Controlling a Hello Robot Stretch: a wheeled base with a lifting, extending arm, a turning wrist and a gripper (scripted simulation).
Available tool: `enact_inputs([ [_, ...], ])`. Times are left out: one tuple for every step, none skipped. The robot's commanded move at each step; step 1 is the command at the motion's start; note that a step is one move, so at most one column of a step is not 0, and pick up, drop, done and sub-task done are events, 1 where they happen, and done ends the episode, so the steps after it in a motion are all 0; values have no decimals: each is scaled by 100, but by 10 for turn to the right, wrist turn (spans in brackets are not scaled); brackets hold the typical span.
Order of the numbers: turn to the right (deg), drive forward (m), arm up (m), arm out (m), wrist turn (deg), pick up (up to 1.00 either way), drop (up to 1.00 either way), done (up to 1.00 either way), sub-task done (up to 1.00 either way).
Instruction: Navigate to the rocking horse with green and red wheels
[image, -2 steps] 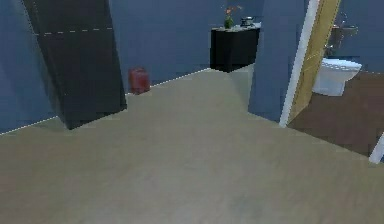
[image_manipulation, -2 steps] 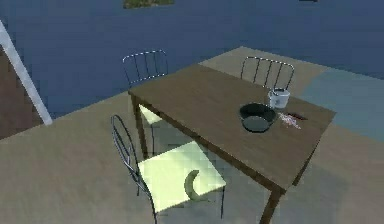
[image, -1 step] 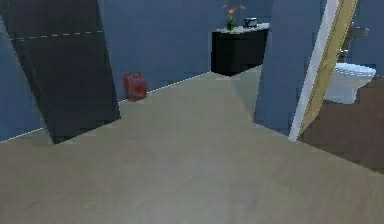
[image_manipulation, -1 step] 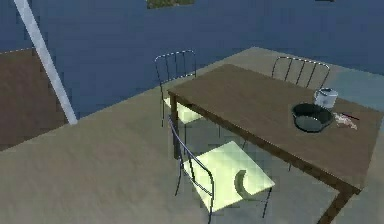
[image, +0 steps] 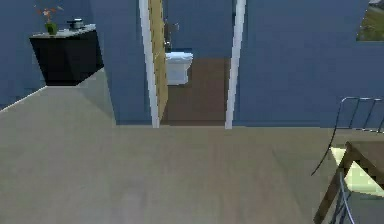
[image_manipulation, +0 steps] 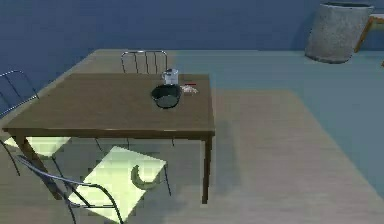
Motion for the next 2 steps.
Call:
enact_inputs([
  [0,100,0,0,0,0,0,0,0],
  [0,75,0,0,0,0,0,0,0],
])
